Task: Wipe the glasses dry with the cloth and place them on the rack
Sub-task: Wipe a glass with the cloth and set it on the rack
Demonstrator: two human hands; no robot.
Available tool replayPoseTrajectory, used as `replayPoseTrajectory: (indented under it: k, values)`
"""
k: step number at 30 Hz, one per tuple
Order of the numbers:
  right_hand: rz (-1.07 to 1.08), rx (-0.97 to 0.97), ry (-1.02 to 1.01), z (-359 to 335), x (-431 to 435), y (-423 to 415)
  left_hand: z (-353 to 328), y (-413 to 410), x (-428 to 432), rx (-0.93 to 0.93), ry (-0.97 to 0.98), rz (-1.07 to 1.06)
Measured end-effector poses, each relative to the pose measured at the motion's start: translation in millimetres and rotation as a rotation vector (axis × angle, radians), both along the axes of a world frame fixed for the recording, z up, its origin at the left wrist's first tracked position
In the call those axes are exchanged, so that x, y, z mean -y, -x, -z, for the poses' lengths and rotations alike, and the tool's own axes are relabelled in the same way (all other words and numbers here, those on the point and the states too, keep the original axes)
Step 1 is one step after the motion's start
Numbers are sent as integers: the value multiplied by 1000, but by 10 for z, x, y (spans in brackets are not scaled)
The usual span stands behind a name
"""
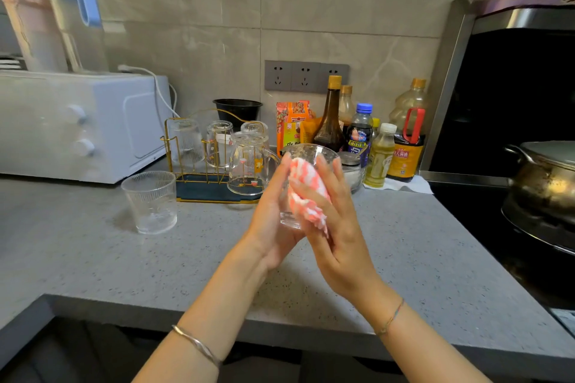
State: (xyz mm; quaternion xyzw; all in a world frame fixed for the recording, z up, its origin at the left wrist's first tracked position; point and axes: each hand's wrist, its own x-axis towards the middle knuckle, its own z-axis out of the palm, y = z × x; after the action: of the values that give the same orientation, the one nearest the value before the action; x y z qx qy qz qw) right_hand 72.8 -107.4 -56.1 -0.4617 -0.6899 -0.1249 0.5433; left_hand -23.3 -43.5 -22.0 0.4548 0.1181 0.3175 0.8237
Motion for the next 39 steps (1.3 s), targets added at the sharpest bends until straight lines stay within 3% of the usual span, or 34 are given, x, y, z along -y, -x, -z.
replayPoseTrajectory:
  k: [6,13,20,27,32,34,37,39]
  values:
    - [-45,-207,27,-258,-48,-137,39,21,18,-68,-75,-32]
    - [-115,-474,133,-356,-84,-198,97,23,62,-29,15,53]
    - [-150,-408,97,-96,17,-23,97,-19,71,27,37,-15]
    - [5,65,-16,52,42,-26,122,-3,7,94,92,69]
    - [50,51,-50,-127,16,-40,56,39,41,34,-21,47]
    - [-7,-45,-46,-152,8,-18,38,54,46,35,-26,60]
    - [-95,-353,12,-221,-17,-75,72,75,55,41,23,105]
    - [-99,-392,17,-278,-32,-113,98,80,68,37,73,135]
